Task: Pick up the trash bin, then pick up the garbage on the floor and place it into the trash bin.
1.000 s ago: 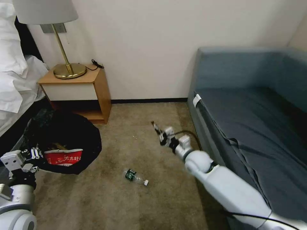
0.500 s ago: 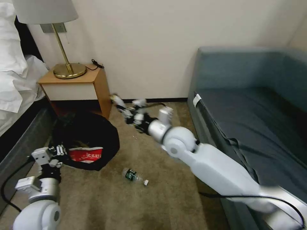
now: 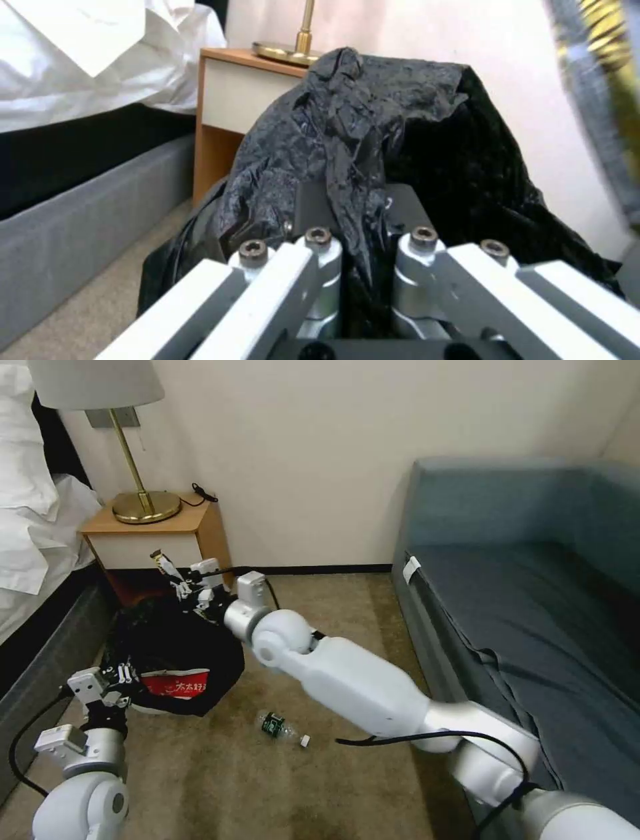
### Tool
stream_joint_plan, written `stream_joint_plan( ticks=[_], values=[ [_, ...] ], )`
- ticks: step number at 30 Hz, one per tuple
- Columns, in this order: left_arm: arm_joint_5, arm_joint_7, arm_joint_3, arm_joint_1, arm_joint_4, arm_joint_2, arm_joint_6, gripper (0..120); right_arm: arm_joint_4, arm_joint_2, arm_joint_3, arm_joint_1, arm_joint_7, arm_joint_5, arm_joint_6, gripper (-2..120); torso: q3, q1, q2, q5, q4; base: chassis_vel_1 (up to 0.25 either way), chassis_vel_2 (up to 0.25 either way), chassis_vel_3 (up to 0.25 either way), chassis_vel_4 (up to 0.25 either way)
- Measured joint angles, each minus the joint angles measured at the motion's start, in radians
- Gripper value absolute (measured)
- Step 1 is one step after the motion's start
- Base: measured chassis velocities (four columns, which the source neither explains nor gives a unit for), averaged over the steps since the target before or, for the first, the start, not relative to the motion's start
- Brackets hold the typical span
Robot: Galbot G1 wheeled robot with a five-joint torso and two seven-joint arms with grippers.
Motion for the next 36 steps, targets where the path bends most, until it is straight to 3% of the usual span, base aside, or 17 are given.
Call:
stream_joint_plan(
  ticks=[15,17,21,26,29,32,36],
  values=[
    [-0.01,-0.015,-0.001,-0.036,0.014,0.012,0.01,5,-0.06,0.043,-0.049,-0.106,-0.024,-0.049,0.066,3,0.0,0.0,0.0,0.0001,-0.0002,0.0,0.0,0.0,0.0],
    [-0.01,-0.016,0.0,-0.036,0.014,0.009,0.011,5,-0.048,0.038,-0.055,-0.12,-0.013,-0.05,0.06,16,0.0,0.0,0.0,0.0002,-0.0002,0.0,0.0,0.0,0.0],
    [-0.01,-0.016,0.0,-0.036,0.014,0.007,0.011,5,-0.043,0.034,-0.059,-0.126,-0.007,-0.053,0.057,25,0.0,0.0,0.0,0.0001,-0.0003,0.0,0.0,0.0,0.0],
    [-0.009,-0.016,-0.001,-0.031,0.015,0.004,0.009,5,-0.017,0.017,-0.073,-0.14,0.007,-0.06,0.051,50,0.0,0.0,0.0,0.0002,-0.0003,0.0,0.0,0.0,0.0],
    [-0.009,-0.016,-0.002,-0.03,0.014,0.005,0.009,5,-0.013,0.015,-0.075,-0.14,0.009,-0.064,0.051,53,0.0,0.0,0.0,0.0002,-0.0003,0.0,0.0,0.0,0.0],
    [-0.014,-0.016,-0.012,-0.026,0.012,0.01,0.005,5,0.014,-0.001,-0.088,-0.136,0.028,-0.071,0.04,71,0.0,0.0,0.0,0.0004,-0.0002,0.0,0.0,0.0,0.0],
    [-0.015,-0.016,-0.018,-0.025,0.013,0.013,0.002,5,0.043,-0.028,-0.094,-0.123,0.05,-0.066,-0.002,83,0.0,0.0,0.0,0.0005,-0.0001,0.0,0.0,0.0,0.0]
  ],
)
